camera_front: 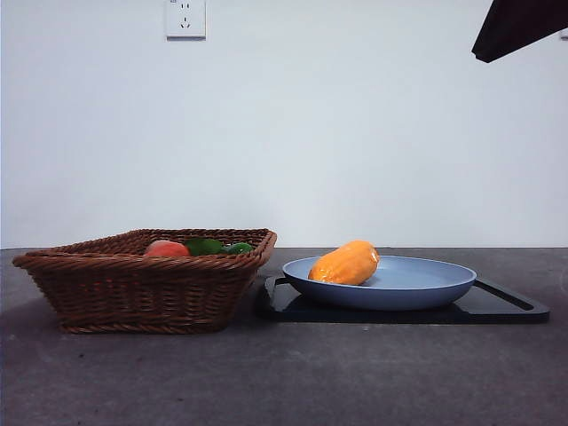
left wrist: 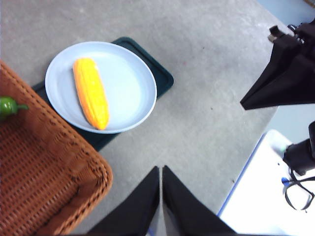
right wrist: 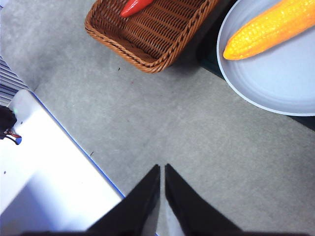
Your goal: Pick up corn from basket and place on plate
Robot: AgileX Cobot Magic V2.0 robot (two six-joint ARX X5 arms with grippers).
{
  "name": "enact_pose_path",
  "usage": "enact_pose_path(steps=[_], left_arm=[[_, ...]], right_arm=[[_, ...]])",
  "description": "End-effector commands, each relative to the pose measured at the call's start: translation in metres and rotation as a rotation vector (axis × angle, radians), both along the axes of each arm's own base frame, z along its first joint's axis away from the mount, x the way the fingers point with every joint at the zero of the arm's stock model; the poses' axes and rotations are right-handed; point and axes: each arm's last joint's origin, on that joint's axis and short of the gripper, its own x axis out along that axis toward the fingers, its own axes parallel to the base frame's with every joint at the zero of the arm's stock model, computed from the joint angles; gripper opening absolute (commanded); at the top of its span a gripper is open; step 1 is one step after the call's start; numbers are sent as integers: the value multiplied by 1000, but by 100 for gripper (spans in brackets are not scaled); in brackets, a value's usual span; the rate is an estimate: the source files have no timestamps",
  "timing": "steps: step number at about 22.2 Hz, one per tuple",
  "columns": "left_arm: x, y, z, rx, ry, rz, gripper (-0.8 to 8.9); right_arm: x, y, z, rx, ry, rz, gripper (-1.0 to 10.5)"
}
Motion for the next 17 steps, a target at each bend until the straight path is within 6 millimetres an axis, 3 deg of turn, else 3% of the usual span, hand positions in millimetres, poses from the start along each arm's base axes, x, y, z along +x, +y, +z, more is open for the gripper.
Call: enact_pose_path(steps=[1,4,7,9,13,17], left_arm=[[3,0,8,-23,-48,0,8],[-2,16,18,-17,-197,-4,8],[-9,49,28,-67,-422,100,8],[-18,72,23,-94,-535,204,8],[-47,108,-9,-100,-715,406,8],[-63,121,-49,-54,-769,564,8]], right_arm=[[2,1,1,3,-2,2,1],[2,1,1,3,-3,-1,1],[2,1,1,2,-5,0,1],[2,1,1,2,-4,0,1],[2,1,1,2,-4,0,1],[2,1,1,2,-4,0,1]])
